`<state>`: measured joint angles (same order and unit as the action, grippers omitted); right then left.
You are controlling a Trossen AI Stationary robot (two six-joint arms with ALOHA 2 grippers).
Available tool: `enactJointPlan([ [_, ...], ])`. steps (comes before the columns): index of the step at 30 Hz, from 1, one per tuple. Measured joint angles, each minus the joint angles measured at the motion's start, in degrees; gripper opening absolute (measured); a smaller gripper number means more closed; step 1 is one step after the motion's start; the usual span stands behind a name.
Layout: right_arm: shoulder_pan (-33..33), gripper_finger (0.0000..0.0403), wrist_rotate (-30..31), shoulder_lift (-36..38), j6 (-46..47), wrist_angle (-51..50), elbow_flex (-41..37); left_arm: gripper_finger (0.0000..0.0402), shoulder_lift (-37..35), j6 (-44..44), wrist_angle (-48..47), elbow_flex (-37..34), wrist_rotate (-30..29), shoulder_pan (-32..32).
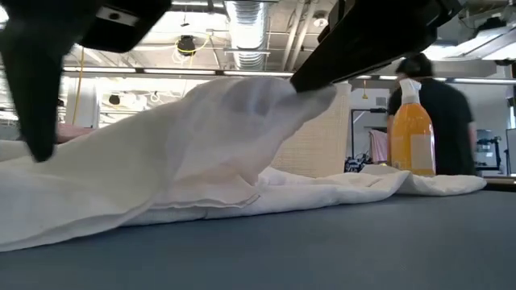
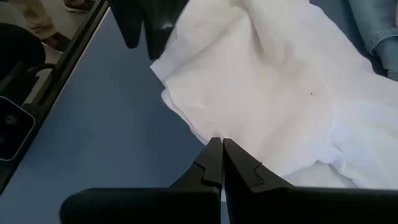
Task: Fold Laundry from Bin
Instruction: Fold the white shirt
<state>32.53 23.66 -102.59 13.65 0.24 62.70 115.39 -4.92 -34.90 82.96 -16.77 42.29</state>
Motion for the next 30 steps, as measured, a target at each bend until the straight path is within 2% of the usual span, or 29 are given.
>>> enactJointPlan([
  [3, -0.29, 0.0022, -0.08, 0.00, 0.00, 0.01, 0.00, 0.0164, 0.00, 0.98, -0.57, -0.03, 0.51, -1.19],
  [9, -0.43, 0.0022, -1.27, -0.02, -0.05, -0.02, 0.00, 0.0164, 0.00, 2.16, 4.62, -4.59, 6.15, -2.89],
  [14, -0.84, 0.0022, -1.28, -0.02, -0.59, -0.01, 0.00, 0.0160, 0.00, 2.16, 5.96, -5.53, 6.00, -3.13],
  [18, -1.53, 0.0022, -1.29, -0.02, -0.59, 0.04, 0.00, 0.0121, 0.00, 1.43, 3.93, -5.53, 6.03, -3.86],
  [25, -1.54, 0.0022, -1.29, -0.04, -0.59, 0.16, 0.00, 0.0012, 0.00, 1.92, 3.45, -5.53, 7.34, -4.64],
  [30, -1.57, 0.0022, -1.31, -0.04, -0.63, 0.04, 0.00, 0.0002, -0.14, 3.60, 3.45, -3.41, 6.11, -4.27],
])
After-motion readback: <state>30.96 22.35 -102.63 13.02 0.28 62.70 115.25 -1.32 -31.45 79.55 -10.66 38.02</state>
